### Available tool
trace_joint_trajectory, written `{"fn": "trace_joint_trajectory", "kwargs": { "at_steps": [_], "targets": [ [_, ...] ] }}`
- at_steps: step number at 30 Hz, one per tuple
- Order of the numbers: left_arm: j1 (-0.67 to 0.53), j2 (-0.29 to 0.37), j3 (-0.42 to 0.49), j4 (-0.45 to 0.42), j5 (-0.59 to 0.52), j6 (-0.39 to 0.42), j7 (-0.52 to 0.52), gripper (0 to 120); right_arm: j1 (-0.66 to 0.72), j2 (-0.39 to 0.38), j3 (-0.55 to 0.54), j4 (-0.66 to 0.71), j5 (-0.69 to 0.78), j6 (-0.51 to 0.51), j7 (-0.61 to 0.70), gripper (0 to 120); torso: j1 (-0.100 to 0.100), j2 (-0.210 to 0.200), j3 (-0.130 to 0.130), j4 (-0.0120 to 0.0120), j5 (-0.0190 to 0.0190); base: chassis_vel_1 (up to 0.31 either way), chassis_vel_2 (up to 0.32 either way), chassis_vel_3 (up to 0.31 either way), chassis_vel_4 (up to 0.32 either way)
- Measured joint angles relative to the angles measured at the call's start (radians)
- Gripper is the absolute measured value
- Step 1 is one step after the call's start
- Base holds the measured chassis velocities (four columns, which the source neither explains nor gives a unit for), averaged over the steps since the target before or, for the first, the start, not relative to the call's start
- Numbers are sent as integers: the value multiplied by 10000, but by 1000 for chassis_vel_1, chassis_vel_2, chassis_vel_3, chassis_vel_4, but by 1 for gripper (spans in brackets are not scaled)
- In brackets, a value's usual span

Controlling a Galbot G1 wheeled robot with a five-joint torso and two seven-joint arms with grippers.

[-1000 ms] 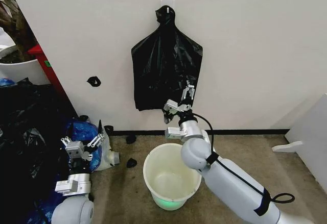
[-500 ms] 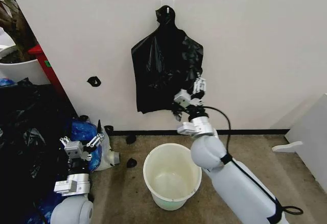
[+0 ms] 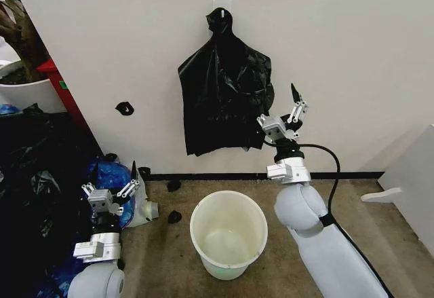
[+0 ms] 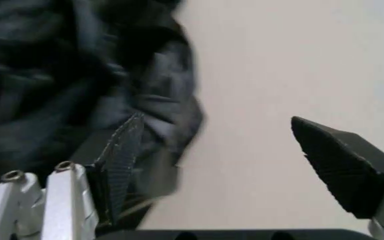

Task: Place the garbage bag over the trash bin.

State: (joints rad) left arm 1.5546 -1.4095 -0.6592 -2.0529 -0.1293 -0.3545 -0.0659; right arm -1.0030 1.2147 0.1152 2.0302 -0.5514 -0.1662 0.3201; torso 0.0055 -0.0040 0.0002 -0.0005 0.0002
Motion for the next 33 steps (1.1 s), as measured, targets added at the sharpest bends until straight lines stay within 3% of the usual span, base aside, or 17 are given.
{"fn": "trace_joint_trajectory", "kwargs": {
  "at_steps": [8,17,33],
  "targets": [
    [27,30,-29,-21,3,-9,1,100,-182,-106,-702,-434,-1367,318,-552,90,0,0,0,1,-1,0,0,0,0],
    [-58,51,-64,52,-30,-52,-19,100,341,42,-769,-1340,-2811,-176,-798,63,2,0,1,1,0,0,0,0,0],
    [-235,-53,-12,222,-12,-53,-28,100,917,-86,-1102,-1598,-3096,-794,-1120,62,2,0,1,1,0,0,0,0,0]
  ]
}}
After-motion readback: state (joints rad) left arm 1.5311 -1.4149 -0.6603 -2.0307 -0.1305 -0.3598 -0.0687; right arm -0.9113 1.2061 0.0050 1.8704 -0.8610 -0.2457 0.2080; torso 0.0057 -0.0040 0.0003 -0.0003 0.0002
